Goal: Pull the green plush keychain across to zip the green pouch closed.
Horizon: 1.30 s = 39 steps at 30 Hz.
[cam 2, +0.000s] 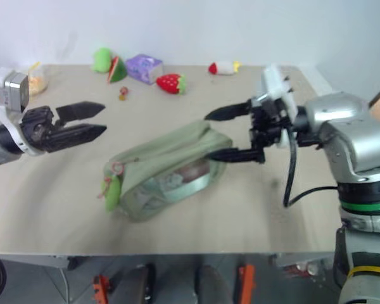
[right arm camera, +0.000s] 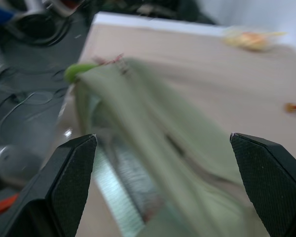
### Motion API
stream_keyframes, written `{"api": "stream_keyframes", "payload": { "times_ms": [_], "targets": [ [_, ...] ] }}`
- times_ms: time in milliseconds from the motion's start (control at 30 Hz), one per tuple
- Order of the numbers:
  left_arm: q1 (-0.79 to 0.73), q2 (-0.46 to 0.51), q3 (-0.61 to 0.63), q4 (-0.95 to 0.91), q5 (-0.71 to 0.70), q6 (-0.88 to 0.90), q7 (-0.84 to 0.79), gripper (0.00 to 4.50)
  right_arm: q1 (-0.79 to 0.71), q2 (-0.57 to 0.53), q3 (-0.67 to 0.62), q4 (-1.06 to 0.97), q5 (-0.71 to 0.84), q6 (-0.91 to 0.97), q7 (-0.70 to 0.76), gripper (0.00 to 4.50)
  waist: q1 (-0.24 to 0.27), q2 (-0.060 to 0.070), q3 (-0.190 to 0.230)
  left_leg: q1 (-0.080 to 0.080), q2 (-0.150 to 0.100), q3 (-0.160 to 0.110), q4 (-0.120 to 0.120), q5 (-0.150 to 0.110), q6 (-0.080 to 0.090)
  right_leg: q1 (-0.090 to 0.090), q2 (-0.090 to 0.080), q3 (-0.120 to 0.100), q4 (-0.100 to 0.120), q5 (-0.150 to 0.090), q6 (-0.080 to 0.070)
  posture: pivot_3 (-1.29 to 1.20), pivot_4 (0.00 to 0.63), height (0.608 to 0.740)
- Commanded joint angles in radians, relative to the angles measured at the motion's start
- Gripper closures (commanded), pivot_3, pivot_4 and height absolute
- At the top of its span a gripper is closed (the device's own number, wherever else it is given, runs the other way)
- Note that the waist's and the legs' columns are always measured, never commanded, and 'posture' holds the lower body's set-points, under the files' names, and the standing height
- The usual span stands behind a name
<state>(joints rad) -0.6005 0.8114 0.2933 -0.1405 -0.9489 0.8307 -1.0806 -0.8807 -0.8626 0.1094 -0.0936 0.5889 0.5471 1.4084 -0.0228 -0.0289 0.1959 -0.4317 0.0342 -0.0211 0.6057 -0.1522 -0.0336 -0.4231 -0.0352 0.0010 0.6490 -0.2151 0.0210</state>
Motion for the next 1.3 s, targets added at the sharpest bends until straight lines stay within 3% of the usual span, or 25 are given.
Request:
{"api": "stream_keyframes", "payload": {
  "times_ms": [33,300,500,533,600,633,667,733,1067,1300],
  "targets": [
    [-0.011,0.015,-0.005,-0.051,-0.015,-0.001,-0.012,0.04,-0.057,0.032,0.063,0.026,-0.082,-0.082,0.048,0.0,0.0,0.0,0.0,0.0,0.0,0.0,0.0,0.0,0.0,0.0,0.0,0.0,0.0,0.0,0.0,0.0,0.15,0.74],
    [0.004,0.011,0.002,-0.076,-0.025,-0.004,0.003,0.04,-0.097,0.105,0.134,0.146,-0.177,-0.182,0.138,0.0,0.001,0.0,0.0,0.0,0.003,0.0,0.003,0.0,0.0,0.0,0.003,0.0,0.0,0.002,-0.001,0.0,0.15,0.74],
    [0.03,0.008,0.017,-0.087,-0.031,-0.013,0.013,0.0,-0.092,0.112,0.149,0.186,-0.212,-0.221,0.175,1.77,0.001,0.0,0.0,0.0,0.003,0.0,0.003,0.0,0.0,0.0,0.003,0.0,0.001,0.003,-0.002,0.0,0.15,0.74],
    [0.033,0.006,0.018,-0.086,-0.029,-0.017,0.015,0.0,-0.09,0.111,0.152,0.19,-0.217,-0.227,0.182,2.38,0.001,0.0,0.0,0.0,0.004,0.0,0.003,0.0,0.0,0.0,0.004,0.0,0.001,0.003,-0.002,0.0,0.15,0.74],
    [0.035,0.001,0.017,-0.086,-0.026,-0.024,0.02,0.0,-0.083,0.109,0.156,0.183,-0.211,-0.223,0.197,3.0,0.001,0.0,0.0,0.0,0.004,0.0,0.003,0.0,0.0,0.0,0.004,0.0,0.001,0.003,-0.002,0.0,0.15,0.74],
    [0.035,-0.003,0.018,-0.085,-0.027,-0.026,0.022,0.0,-0.078,0.107,0.159,0.177,-0.21,-0.218,0.2,3.54,0.001,0.0,0.0,0.0,0.004,0.0,0.003,0.0,0.0,0.0,0.004,0.0,0.001,0.003,-0.002,0.0,0.15,0.74],
    [0.034,-0.005,0.017,-0.085,-0.027,-0.028,0.024,0.0,-0.072,0.103,0.163,0.17,-0.207,-0.216,0.203,3.68,0.001,0.0,0.0,0.0,0.004,0.0,0.003,0.0,0.0,0.0,0.004,0.0,0.001,0.003,-0.002,0.0,0.15,0.74],
    [0.031,-0.008,0.017,-0.083,-0.029,-0.032,0.027,0.0,-0.063,0.095,0.168,0.162,-0.201,-0.215,0.205,4.41,0.001,0.0,0.0,0.0,0.005,0.0,0.004,0.0,-0.001,0.0,0.005,0.0,0.001,0.003,-0.003,0.0,0.15,0.74],
    [0.023,-0.015,0.015,-0.074,-0.037,-0.045,0.032,0.0,-0.045,0.083,0.149,0.164,-0.217,-0.223,0.157,4.47,0.001,0.0,0.0,0.001,0.012,0.001,0.006,0.0,-0.001,0.0,0.012,0.0,0.001,0.006,-0.008,0.0,0.15,0.74],
    [0.019,-0.016,0.017,-0.074,-0.042,-0.05,0.033,0.0,-0.209,0.13,0.091,0.414,-0.319,-0.345,0.016,4.47,0.001,0.0,0.0,0.001,0.013,0.002,0.01,0.001,-0.002,0.0,0.013,0.001,0.001,0.008,-0.012,0.0,0.15,0.74]
  ]
}}
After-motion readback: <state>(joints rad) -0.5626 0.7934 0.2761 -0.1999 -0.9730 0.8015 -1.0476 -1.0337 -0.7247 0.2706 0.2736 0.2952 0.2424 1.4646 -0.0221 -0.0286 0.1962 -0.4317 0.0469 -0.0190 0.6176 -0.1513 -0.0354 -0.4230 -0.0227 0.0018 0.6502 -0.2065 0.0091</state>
